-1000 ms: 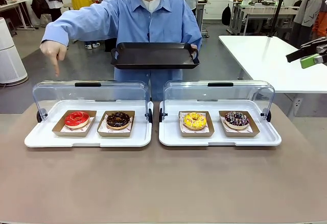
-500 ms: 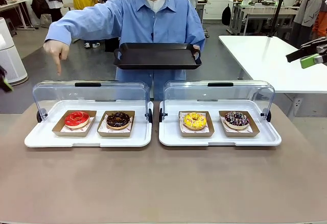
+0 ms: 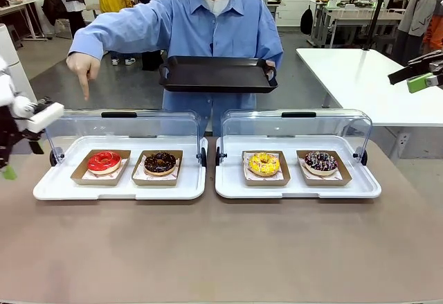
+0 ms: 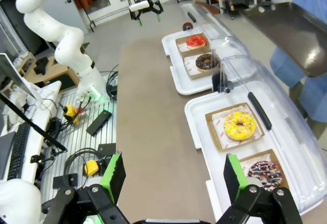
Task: Provide the desired donut to the person.
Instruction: Pick up and lift the Paper togo box containing the Donut pointed at by the person.
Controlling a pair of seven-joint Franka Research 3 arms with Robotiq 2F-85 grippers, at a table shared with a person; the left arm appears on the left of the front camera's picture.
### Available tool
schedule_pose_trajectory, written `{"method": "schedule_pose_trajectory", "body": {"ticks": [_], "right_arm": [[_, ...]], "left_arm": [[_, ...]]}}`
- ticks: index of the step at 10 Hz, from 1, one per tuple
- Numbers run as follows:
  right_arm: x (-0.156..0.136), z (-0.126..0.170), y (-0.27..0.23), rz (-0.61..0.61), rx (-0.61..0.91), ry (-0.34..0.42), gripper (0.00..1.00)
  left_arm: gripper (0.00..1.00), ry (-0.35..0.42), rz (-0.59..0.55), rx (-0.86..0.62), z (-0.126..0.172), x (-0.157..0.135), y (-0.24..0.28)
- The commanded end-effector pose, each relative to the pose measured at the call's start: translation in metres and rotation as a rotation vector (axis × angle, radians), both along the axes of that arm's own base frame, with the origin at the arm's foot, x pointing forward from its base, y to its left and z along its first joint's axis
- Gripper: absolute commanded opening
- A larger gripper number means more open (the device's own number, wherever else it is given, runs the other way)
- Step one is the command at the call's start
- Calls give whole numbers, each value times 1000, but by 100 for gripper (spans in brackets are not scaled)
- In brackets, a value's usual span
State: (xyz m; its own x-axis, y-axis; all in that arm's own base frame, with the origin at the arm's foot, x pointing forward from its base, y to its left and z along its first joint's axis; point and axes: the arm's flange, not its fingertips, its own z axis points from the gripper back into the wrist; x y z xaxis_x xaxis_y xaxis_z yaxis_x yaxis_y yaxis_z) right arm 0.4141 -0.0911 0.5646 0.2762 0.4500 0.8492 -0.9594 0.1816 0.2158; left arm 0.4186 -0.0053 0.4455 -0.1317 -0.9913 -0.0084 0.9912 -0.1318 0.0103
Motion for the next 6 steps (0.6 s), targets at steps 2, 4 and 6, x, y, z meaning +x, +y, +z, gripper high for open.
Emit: {"method": "schedule_pose_trajectory", "body": {"ticks": [2, 4, 6], "right_arm": [[0, 0, 2, 3, 4, -2, 100], [0, 0, 2, 3, 4, -2, 100], [0, 0, 2, 3, 4, -2, 100]], "left_arm": [[100, -104, 24, 76, -40, 24, -20], [100, -141, 36, 3, -55, 33, -25], [100, -141, 35, -82, -56, 35, -24]]}}
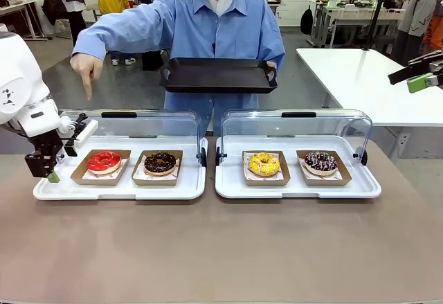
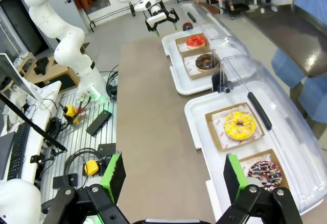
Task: Provide the desired donut to the person.
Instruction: Pick up and lift the Paper togo box containing the Donut pointed at by the person.
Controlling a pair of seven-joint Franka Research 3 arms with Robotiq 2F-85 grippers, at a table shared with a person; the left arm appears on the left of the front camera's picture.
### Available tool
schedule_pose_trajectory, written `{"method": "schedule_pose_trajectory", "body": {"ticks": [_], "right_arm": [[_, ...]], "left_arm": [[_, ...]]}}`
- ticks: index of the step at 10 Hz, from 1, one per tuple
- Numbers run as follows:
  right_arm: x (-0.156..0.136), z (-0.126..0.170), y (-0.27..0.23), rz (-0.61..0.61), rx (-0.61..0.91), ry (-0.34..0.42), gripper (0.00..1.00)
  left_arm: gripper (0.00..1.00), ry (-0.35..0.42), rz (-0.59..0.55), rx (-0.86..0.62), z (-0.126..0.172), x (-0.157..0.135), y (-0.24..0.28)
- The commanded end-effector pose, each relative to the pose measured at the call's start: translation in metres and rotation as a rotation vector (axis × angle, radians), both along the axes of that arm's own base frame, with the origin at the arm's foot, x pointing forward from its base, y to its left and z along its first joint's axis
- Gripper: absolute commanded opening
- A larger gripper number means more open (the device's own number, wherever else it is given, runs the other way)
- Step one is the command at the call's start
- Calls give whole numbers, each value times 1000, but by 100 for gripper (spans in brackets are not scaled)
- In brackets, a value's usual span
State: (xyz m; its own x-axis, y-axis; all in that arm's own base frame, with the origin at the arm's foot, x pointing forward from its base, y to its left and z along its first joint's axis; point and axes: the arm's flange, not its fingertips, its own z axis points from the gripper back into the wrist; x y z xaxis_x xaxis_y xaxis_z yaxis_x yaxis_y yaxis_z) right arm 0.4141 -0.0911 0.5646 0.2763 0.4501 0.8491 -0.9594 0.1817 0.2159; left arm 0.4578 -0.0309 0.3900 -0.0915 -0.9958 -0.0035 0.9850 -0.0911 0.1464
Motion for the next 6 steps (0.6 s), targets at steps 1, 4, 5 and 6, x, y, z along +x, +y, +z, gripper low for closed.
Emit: {"method": "schedule_pose_trajectory", "body": {"ticks": [1, 4, 5, 6], "right_arm": [[0, 0, 2, 3, 4, -2, 100], [0, 0, 2, 3, 4, -2, 100], [0, 0, 2, 3, 4, -2, 100], [0, 0, 2, 3, 4, -2, 100]], "left_arm": [[100, 17, -25, -89, 7, -7, 7], [100, 0, 0, 0, 0, 0, 0], [100, 0, 0, 0, 0, 0, 0], [100, 0, 0, 0, 0, 0, 0]]}}
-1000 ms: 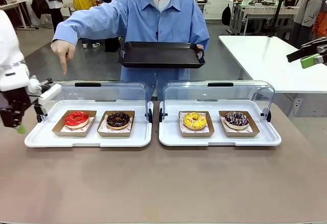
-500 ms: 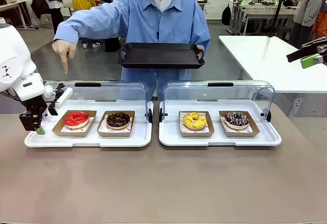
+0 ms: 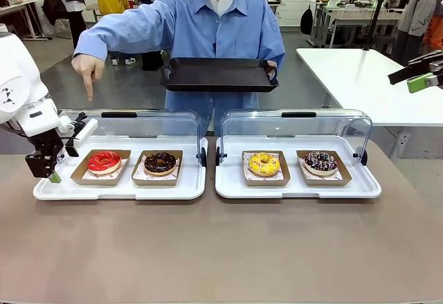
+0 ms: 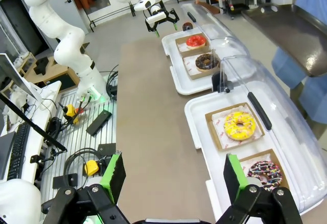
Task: Provide the desired donut to the person.
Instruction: Pick up and lift the Paper togo box containing the Donut pointed at by the person.
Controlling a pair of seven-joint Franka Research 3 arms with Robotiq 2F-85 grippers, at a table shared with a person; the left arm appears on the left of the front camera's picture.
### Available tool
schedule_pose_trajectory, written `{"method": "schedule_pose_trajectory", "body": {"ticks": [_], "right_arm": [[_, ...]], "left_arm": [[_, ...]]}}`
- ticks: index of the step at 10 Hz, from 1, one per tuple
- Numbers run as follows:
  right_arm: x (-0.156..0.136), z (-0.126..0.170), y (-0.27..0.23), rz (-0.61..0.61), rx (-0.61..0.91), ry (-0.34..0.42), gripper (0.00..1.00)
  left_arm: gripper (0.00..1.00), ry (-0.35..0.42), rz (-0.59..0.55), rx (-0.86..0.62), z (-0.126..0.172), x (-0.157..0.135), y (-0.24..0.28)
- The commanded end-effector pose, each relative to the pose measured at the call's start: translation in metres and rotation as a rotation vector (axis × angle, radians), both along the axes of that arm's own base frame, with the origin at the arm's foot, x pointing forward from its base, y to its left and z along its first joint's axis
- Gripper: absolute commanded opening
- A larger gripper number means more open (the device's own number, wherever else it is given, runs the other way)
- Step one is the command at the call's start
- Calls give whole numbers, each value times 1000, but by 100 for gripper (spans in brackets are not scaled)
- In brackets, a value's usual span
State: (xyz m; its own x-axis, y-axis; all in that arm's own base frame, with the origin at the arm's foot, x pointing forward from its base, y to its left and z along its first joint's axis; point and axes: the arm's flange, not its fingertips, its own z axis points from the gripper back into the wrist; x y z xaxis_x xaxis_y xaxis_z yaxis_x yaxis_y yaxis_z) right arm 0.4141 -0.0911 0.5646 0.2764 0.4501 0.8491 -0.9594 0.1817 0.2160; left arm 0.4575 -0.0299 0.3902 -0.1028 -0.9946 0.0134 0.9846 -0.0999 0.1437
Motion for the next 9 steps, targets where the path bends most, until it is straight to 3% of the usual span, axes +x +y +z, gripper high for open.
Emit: {"method": "schedule_pose_trajectory", "body": {"ticks": [1, 4, 9], "right_arm": [[0, 0, 2, 3, 4, -2, 100], [0, 0, 2, 3, 4, -2, 100], [0, 0, 2, 3, 4, -2, 100]], "left_arm": [[100, -4, 11, 17, 0, 0, -1], [100, 29, -38, -14, -16, 8, 0], [100, 12, -20, 37, -35, 28, -6]]}}
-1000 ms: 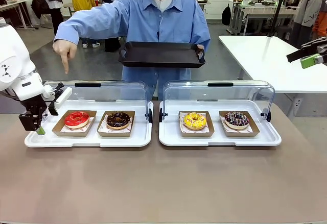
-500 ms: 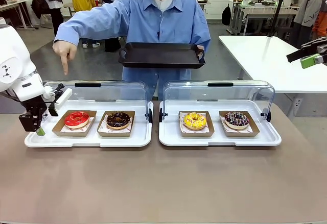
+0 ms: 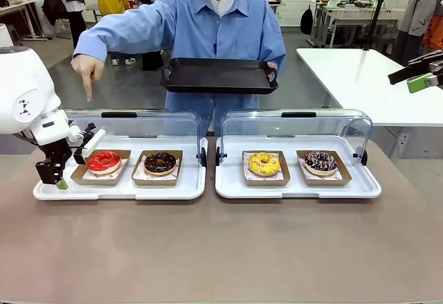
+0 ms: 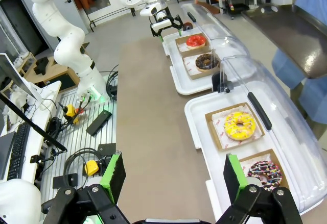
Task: Provide the desired donut to the person.
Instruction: Pick up and lift the Paper togo box containing the Donut pointed at by the person.
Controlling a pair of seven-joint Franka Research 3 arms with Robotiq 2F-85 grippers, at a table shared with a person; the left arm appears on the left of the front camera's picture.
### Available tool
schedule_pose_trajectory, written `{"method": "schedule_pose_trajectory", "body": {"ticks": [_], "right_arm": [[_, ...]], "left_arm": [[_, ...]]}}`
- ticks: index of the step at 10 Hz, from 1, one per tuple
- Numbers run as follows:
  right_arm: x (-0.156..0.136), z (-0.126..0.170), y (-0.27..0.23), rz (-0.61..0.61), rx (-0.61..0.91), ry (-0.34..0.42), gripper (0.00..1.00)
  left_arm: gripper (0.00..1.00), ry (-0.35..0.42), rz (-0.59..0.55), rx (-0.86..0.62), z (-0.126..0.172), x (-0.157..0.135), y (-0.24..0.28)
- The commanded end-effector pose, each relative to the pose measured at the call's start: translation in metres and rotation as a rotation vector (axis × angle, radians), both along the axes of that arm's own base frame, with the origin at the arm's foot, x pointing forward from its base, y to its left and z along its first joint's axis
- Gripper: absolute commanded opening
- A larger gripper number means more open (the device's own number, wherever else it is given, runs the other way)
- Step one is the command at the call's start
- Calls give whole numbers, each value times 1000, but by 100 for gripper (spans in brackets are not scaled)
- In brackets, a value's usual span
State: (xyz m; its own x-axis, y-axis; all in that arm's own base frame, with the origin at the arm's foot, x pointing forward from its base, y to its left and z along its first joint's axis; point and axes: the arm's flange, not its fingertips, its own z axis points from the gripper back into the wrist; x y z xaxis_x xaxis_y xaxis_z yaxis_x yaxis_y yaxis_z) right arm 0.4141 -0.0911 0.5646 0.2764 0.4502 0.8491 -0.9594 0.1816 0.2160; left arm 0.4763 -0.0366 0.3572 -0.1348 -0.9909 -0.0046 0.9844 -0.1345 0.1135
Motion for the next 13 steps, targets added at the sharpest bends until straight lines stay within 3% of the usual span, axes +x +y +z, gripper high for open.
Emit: {"method": "schedule_pose_trajectory", "body": {"ticks": [1, 13], "right_arm": [[0, 0, 2, 3, 4, -2, 100], [0, 0, 2, 3, 4, -2, 100]], "left_arm": [[100, -15, 21, 20, -4, 13, 2], [100, 34, 50, 5, -31, 34, 8]]}}
